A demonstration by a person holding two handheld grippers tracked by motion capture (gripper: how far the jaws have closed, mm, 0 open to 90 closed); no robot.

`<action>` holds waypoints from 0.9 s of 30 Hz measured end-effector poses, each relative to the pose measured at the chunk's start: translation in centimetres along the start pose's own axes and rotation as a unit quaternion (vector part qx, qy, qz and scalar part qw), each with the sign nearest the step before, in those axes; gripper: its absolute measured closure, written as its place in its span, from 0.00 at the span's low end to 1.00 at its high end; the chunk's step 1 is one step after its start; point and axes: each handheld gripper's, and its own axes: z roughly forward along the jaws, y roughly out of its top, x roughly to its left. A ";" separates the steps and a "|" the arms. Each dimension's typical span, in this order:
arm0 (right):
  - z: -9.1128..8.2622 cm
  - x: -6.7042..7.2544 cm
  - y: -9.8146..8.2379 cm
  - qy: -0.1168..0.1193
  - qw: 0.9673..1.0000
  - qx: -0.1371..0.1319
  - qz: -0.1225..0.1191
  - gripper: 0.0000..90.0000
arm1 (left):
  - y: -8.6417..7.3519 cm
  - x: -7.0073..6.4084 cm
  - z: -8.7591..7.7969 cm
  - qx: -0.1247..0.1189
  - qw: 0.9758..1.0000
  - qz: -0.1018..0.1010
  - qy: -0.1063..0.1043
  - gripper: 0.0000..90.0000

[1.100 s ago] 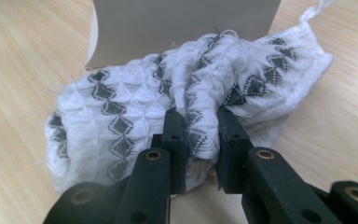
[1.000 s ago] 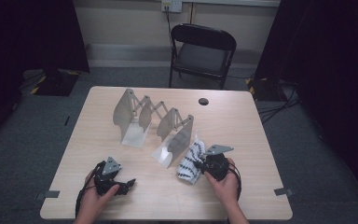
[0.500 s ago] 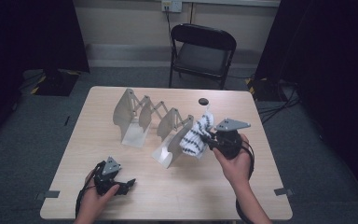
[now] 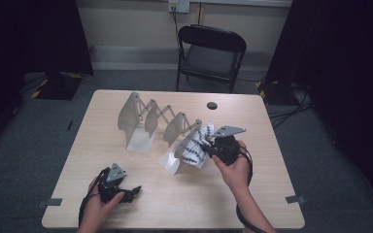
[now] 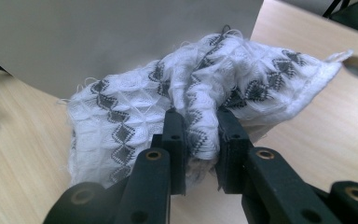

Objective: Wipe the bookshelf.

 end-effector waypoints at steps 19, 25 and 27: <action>5.7 0.0 -5.5 0.022 0.998 0.052 0.029 0.84 | 0.0 0.0 0.0 0.000 1.000 0.000 0.000 0.16; 5.7 0.6 -6.0 0.023 0.997 0.061 0.033 0.84 | 0.0 0.0 0.0 0.000 1.000 0.000 0.000 0.16; 5.1 0.9 -5.9 0.027 0.997 0.064 0.031 0.84 | 0.0 0.0 0.0 0.000 1.000 0.000 0.000 0.16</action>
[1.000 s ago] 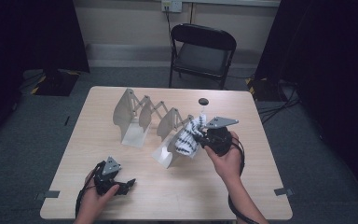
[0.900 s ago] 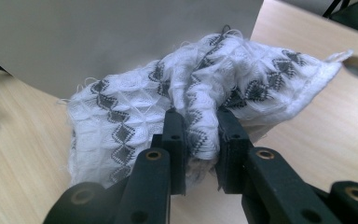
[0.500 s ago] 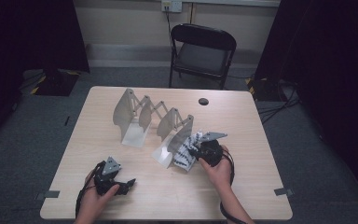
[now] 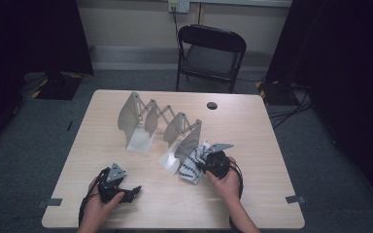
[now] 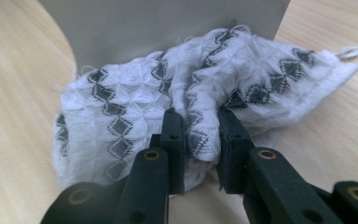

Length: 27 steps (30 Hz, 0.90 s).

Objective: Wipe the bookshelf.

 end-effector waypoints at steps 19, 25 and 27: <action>-4.7 -2.4 5.4 -0.041 0.997 -0.066 -0.011 0.84 | 0.0 0.0 0.0 0.000 1.000 0.000 0.000 0.16; -1.9 -2.6 3.2 -0.034 0.999 -0.037 0.003 0.84 | 0.0 0.0 0.0 0.000 1.000 0.000 0.000 0.16; -1.3 -2.5 2.5 -0.033 0.999 -0.025 0.004 0.84 | 0.0 0.0 0.0 0.000 1.000 0.000 0.000 0.16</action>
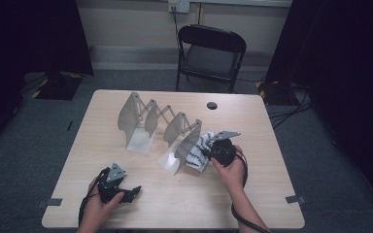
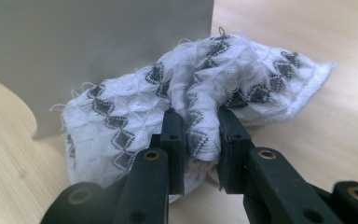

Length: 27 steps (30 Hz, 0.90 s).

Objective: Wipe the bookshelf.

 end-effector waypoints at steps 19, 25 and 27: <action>0.8 6.2 -4.0 0.050 0.999 0.015 0.008 0.82 | 0.0 0.0 0.0 0.001 1.000 0.001 0.000 0.16; 0.5 9.6 -4.5 0.079 0.997 0.015 -0.014 0.79 | -0.1 0.0 -0.1 0.002 1.000 0.000 0.001 0.16; 0.5 10.3 -4.6 0.080 0.997 0.013 -0.017 0.76 | -0.1 0.0 -0.1 0.002 1.000 0.000 0.002 0.16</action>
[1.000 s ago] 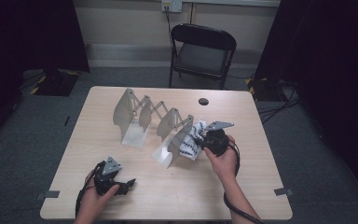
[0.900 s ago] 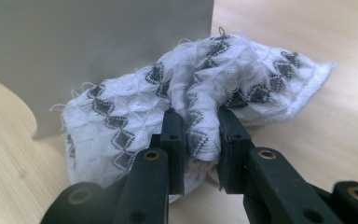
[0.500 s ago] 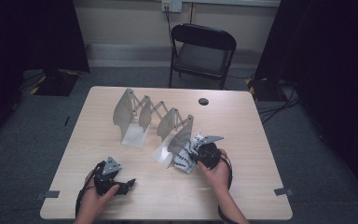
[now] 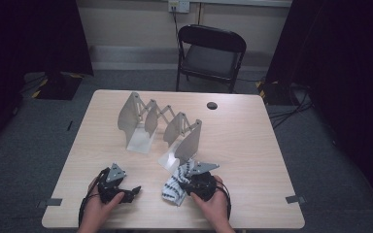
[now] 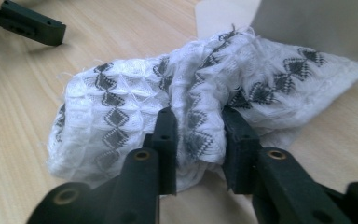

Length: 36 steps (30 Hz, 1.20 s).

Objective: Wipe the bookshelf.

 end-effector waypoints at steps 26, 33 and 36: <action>-6.2 -4.6 -2.6 -0.011 1.000 0.015 -0.020 0.34 | -0.1 -0.1 -0.1 -0.001 1.000 -0.005 0.003 0.16; -5.3 -4.8 -4.4 -0.032 0.999 0.026 -0.013 0.33 | -0.1 -0.1 -0.1 -0.001 1.000 -0.004 0.003 0.16; -5.0 -4.4 -4.0 -0.040 0.998 0.035 -0.020 0.32 | -0.1 -0.1 -0.1 -0.002 1.000 -0.004 0.004 0.17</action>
